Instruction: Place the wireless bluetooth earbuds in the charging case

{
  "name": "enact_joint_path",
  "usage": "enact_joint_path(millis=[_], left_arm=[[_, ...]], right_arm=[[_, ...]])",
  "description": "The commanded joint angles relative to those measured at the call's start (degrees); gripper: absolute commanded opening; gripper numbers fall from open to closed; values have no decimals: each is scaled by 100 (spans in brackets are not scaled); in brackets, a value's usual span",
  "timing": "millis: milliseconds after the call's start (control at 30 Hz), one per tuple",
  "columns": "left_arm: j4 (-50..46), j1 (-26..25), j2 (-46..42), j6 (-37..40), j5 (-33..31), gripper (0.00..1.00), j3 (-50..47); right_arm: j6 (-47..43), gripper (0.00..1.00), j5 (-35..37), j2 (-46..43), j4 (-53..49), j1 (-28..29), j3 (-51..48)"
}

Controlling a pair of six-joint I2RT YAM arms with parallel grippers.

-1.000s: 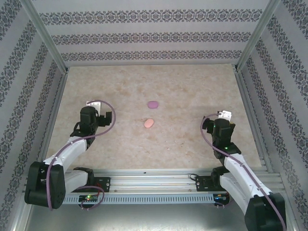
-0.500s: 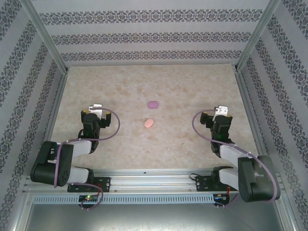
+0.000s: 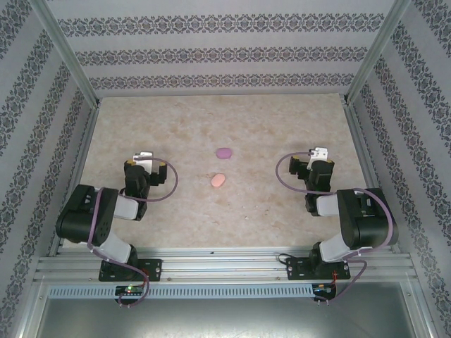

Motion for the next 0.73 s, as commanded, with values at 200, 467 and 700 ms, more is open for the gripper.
enact_joint_path(millis=[200,467,700], left_arm=[[-355,435,-44,-491,363,100,491],[-332,429,-29,-305,846,100,480],[-335,429,-30,-309,848,100,480]], right_arm=[[-214,98,-151,-43,53,98,272],[-217,98,-159,-16,32,98,298],[-214,98,-187,-43,43,93,275]])
